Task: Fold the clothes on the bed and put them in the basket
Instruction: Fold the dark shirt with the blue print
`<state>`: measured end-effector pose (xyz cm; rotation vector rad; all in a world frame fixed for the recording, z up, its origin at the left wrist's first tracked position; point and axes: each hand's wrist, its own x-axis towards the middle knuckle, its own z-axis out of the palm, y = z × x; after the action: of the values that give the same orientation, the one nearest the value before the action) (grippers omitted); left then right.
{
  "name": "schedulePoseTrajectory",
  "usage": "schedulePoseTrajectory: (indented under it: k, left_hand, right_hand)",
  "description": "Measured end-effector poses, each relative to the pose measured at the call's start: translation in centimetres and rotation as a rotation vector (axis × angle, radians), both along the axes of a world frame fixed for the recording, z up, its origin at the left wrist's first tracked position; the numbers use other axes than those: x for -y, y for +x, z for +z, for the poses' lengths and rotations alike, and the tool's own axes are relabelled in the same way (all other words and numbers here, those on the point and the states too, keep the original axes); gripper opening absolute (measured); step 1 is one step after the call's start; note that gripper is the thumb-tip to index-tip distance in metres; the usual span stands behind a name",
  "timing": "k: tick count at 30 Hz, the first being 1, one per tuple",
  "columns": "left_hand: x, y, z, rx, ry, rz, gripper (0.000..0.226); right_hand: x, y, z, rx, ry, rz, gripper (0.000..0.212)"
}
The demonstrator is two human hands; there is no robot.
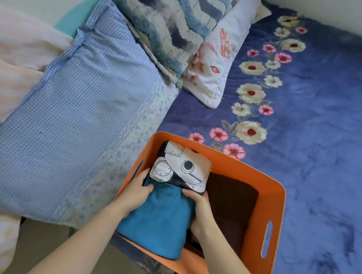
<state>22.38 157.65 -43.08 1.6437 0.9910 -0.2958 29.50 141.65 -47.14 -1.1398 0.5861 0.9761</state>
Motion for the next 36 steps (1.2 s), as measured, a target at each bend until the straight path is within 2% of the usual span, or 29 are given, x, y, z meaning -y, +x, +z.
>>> schedulePoseTrajectory:
  k: [3, 6, 9, 11, 13, 14, 16, 17, 19, 22, 25, 28, 30, 33, 34, 36]
  left_hand:
    - [0.7, 0.1, -0.4, 0.064, 0.157, -0.031, 0.051]
    - [0.8, -0.4, -1.7, 0.038, 0.287, -0.103, 0.053]
    - [1.5, -1.4, -1.4, -0.202, 0.447, -0.306, 0.063]
    - [2.4, -1.8, 0.4, -0.289, 0.712, -0.471, 0.065]
    - [3.9, -2.4, 3.4, -0.353, 0.837, -0.575, 0.057]
    - [4.6, -2.5, 4.5, -0.422, 0.797, -0.632, 0.057]
    - [5.8, -3.0, 4.9, -0.570, 0.637, -0.740, 0.064]
    - [6.2, -3.1, 4.6, -0.623, 0.579, -0.778, 0.068]
    - [6.6, -3.2, 2.8, -0.674, 0.535, -0.818, 0.079]
    - [7.0, -2.5, 0.6, -0.754, 0.560, -0.876, 0.081]
    - [6.6, -2.0, -0.9, -0.808, 0.571, -0.903, 0.065]
    - [6.1, -2.0, -2.4, -0.827, 0.464, -0.883, 0.065]
    - [4.8, -1.6, -2.4, -0.812, 0.251, -0.818, 0.079]
    - [1.9, -0.5, -1.5, -0.833, -0.163, -0.685, 0.127]
    - [1.6, -0.4, -1.4, -0.831, -0.178, -0.682, 0.133]
    - [2.8, -0.6, -1.8, -0.821, -0.020, -0.712, 0.128]
  right_hand:
    - [-0.7, -0.1, -1.2, 0.034, -0.063, -0.046, 0.058]
    - [-1.0, -0.4, -2.1, 0.090, -0.142, -0.028, 0.051]
    - [-1.0, 0.1, -2.1, 0.301, -0.296, 0.176, 0.047]
    - [-0.8, 0.9, -1.3, 0.494, -0.436, 0.409, 0.061]
    - [-0.1, 1.8, 0.1, 0.753, -0.735, 0.651, 0.090]
    - [0.1, 2.2, 0.8, 0.957, -0.821, 0.707, 0.091]
    - [-0.4, 3.0, 2.3, 1.350, -0.779, 0.843, 0.079]
    - [-1.1, 3.3, 2.3, 1.486, -0.719, 0.962, 0.074]
    - [-2.7, 3.9, 1.7, 1.624, -0.658, 1.244, 0.068]
    - [-4.3, 4.8, -0.6, 1.675, -0.663, 1.505, 0.067]
    - [-4.7, 4.9, -2.8, 1.681, -0.719, 1.545, 0.067]
    - [-5.2, 4.3, -4.1, 1.669, -0.772, 1.558, 0.067]
    - [-5.5, 4.3, -4.8, 1.657, -0.802, 1.573, 0.068]
    - [-5.5, 4.8, -5.1, 1.644, -0.781, 1.581, 0.069]
    - [-5.6, 4.9, -5.0, 1.637, -0.760, 1.588, 0.069]
    - [-5.4, 5.2, -4.8, 1.618, -0.724, 1.611, 0.068]
